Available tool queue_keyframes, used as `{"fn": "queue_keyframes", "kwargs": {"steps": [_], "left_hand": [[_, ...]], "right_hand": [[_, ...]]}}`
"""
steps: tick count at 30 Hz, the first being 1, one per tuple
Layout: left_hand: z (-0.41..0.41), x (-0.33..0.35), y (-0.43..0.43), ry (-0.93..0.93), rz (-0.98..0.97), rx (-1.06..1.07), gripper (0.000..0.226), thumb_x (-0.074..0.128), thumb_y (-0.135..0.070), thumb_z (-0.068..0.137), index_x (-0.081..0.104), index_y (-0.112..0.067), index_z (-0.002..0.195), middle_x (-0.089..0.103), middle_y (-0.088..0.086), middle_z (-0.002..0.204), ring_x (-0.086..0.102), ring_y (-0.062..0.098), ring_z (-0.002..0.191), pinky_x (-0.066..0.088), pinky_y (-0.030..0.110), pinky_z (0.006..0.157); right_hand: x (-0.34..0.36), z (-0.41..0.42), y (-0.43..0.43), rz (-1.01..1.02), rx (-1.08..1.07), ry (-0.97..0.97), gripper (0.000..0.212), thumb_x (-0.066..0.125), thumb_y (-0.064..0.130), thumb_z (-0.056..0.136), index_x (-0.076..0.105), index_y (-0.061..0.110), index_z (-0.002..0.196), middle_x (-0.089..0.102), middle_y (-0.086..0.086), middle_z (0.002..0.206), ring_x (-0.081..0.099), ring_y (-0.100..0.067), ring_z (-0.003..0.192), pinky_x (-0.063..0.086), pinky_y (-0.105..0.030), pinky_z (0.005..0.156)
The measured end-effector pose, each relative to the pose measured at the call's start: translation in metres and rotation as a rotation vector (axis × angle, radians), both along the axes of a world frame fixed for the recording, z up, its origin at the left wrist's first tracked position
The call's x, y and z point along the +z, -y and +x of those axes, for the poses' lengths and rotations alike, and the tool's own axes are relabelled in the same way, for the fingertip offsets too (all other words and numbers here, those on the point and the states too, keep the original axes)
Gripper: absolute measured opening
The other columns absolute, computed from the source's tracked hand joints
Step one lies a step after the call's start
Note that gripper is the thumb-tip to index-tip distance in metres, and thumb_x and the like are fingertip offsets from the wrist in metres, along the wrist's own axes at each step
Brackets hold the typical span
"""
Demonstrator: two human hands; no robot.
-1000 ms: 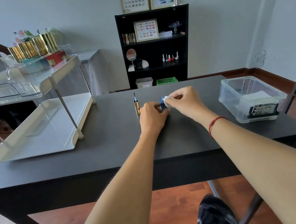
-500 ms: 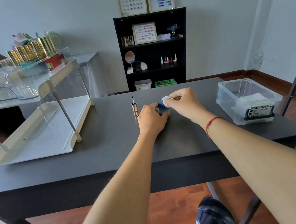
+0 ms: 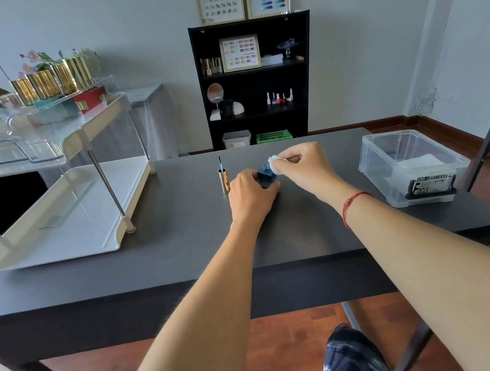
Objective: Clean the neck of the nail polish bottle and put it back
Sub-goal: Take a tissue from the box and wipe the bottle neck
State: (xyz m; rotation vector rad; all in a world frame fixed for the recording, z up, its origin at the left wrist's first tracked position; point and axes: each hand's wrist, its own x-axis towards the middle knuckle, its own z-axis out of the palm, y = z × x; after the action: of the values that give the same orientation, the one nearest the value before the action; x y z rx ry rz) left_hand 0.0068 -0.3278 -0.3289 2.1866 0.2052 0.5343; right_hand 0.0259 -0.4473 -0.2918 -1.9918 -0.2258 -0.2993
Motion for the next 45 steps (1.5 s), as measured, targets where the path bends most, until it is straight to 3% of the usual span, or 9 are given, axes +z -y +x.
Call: {"fn": "queue_keyframes", "kwargs": {"steps": [4,12,19,23,26,31,37,41,45], "left_hand": [[-0.001,0.001,0.000,0.011,-0.024,-0.023,0.025,0.073,-0.024,0.081,0.071,-0.006,0.099,0.072,0.008,0.093,0.065,0.026,0.085,0.056,0.038,0.078],[-0.003,0.000,0.000,0.019,-0.052,-0.023,0.025,0.075,-0.024,0.078,0.074,-0.005,0.094,0.072,0.011,0.084,0.067,0.028,0.077,0.045,0.027,0.061],[-0.002,0.001,0.000,-0.007,0.004,-0.008,0.059,0.078,-0.040,0.074,0.063,-0.011,0.124,0.068,0.012,0.112,0.062,0.030,0.102,0.054,0.041,0.086],[-0.004,0.001,0.001,0.036,0.011,-0.057,0.036,0.073,-0.037,0.079,0.071,-0.013,0.106,0.070,0.011,0.091,0.065,0.030,0.087,0.044,0.028,0.062],[-0.006,0.001,0.000,0.034,-0.017,-0.058,0.031,0.072,-0.032,0.081,0.074,-0.011,0.105,0.070,0.005,0.082,0.065,0.025,0.076,0.041,0.024,0.057],[-0.003,0.001,-0.001,0.011,-0.053,-0.020,0.026,0.076,-0.029,0.079,0.074,-0.005,0.087,0.055,-0.004,0.059,0.043,0.008,0.049,0.032,0.022,0.047],[0.000,-0.001,-0.001,0.002,-0.056,-0.024,0.029,0.076,-0.032,0.080,0.073,-0.004,0.088,0.061,0.001,0.067,0.048,0.011,0.052,0.041,0.025,0.053],[-0.001,-0.001,0.000,-0.001,-0.020,-0.028,0.036,0.077,-0.037,0.078,0.071,-0.004,0.092,0.066,0.007,0.082,0.053,0.017,0.065,0.041,0.027,0.058],[-0.001,0.000,0.000,0.002,-0.017,-0.027,0.034,0.077,-0.035,0.079,0.070,-0.003,0.088,0.062,0.004,0.076,0.050,0.015,0.061,0.035,0.024,0.053]], "right_hand": [[-0.004,0.000,-0.004,-0.023,0.004,-0.008,0.022,0.070,0.017,0.081,0.075,0.007,0.100,0.073,-0.007,0.094,0.065,-0.017,0.086,0.048,-0.020,0.065],[0.003,-0.006,-0.001,-0.059,0.045,-0.032,0.009,0.073,0.019,0.073,0.079,0.015,0.078,0.072,0.006,0.077,0.062,-0.005,0.074,0.045,-0.016,0.057],[-0.001,-0.002,0.009,-0.008,-0.001,-0.030,0.018,0.070,0.020,0.081,0.076,0.009,0.094,0.071,-0.002,0.088,0.060,-0.006,0.074,0.042,-0.015,0.057],[0.000,-0.002,0.003,-0.028,-0.004,-0.019,0.021,0.069,0.019,0.082,0.075,0.009,0.100,0.070,-0.003,0.092,0.060,-0.007,0.077,0.043,-0.015,0.056],[0.001,-0.003,-0.002,-0.046,-0.006,-0.014,0.021,0.068,0.017,0.081,0.075,0.008,0.099,0.072,-0.005,0.093,0.062,-0.012,0.082,0.045,-0.017,0.058],[0.002,-0.006,-0.008,-0.081,-0.019,-0.001,0.016,0.067,0.016,0.082,0.077,0.006,0.090,0.073,-0.008,0.089,0.061,-0.014,0.076,0.049,-0.022,0.059],[0.011,-0.012,0.001,-0.144,0.080,-0.066,0.012,0.070,0.020,0.079,0.077,0.011,0.078,0.070,0.003,0.077,0.059,-0.008,0.072,0.045,-0.021,0.057],[0.016,-0.009,0.008,0.080,-0.023,-0.105,0.018,0.067,0.025,0.081,0.069,0.019,0.064,0.064,0.012,0.065,0.058,-0.006,0.068,0.039,-0.018,0.056],[0.016,-0.009,0.000,0.016,-0.049,-0.115,0.013,0.068,0.016,0.076,0.073,0.008,0.067,0.070,-0.004,0.077,0.062,-0.018,0.073,0.048,-0.025,0.062]]}}
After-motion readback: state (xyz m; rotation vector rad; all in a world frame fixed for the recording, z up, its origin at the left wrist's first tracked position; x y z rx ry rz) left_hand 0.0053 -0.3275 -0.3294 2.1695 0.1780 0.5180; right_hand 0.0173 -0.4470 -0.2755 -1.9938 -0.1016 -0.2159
